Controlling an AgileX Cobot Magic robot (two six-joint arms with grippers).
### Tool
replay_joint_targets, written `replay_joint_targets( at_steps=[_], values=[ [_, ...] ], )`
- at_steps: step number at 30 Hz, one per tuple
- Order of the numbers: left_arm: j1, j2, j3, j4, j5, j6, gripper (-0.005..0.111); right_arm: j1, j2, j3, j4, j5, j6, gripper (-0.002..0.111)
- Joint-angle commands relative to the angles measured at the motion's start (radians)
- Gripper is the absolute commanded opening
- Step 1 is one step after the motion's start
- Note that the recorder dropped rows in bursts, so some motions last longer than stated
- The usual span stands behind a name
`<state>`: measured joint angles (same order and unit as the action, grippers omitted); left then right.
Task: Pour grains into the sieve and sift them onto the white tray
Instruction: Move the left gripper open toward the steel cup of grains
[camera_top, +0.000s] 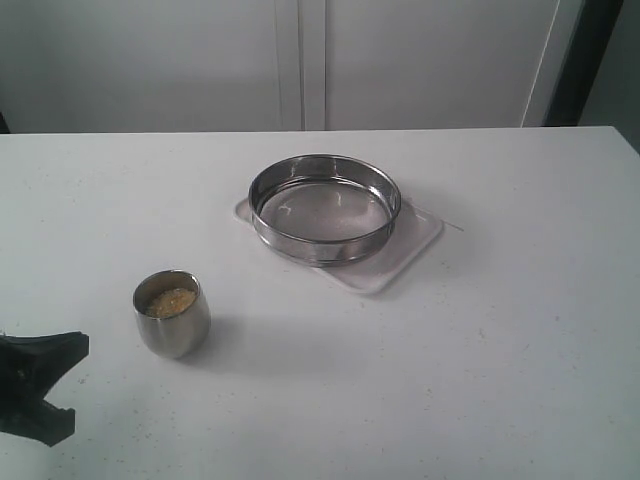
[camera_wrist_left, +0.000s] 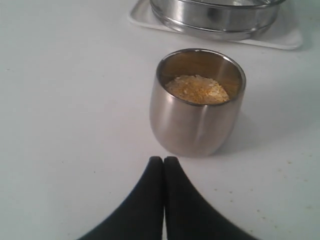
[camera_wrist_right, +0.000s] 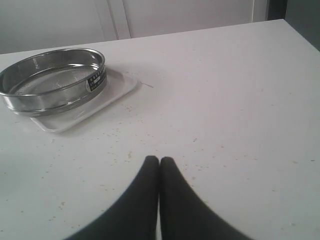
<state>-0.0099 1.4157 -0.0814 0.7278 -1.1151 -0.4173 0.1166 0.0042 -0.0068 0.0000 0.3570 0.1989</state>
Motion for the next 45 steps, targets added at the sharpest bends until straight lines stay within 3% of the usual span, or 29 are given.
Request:
replay_joint_targets(
  at_steps=[1, 7, 9, 14, 16, 22, 34, 45],
  values=[
    [-0.003, 0.022, 0.000, 0.084, -0.042, 0.002, 0.000, 0.002, -0.004, 0.007, -0.008, -0.015, 0.003, 0.000],
    [-0.003, 0.022, 0.000, 0.108, -0.046, 0.008, 0.003, 0.002, -0.004, 0.007, -0.008, -0.015, 0.003, 0.000],
    [-0.003, 0.022, -0.002, 0.129, -0.044, 0.025, 0.014, 0.002, -0.004, 0.007, -0.006, -0.015, 0.003, 0.000],
    [-0.003, 0.022, -0.002, 0.143, -0.044, 0.062, 0.059, 0.002, -0.004, 0.007, -0.006, -0.015, 0.003, 0.000],
    [-0.003, 0.022, -0.002, 0.141, -0.046, 0.051, 0.072, 0.002, -0.004, 0.007, -0.006, -0.015, 0.003, 0.000],
    [-0.003, 0.022, -0.002, 0.145, -0.061, 0.047, 0.090, 0.002, -0.004, 0.007, -0.006, -0.015, 0.003, 0.000],
    [-0.003, 0.061, -0.043, 0.134, -0.067, 0.047, 0.095, 0.002, -0.004, 0.007, -0.006, -0.015, 0.003, 0.000],
    [-0.003, 0.226, -0.137, 0.141, -0.092, 0.047, 0.095, 0.002, -0.004, 0.007, -0.006, -0.015, 0.003, 0.000]
  ],
)
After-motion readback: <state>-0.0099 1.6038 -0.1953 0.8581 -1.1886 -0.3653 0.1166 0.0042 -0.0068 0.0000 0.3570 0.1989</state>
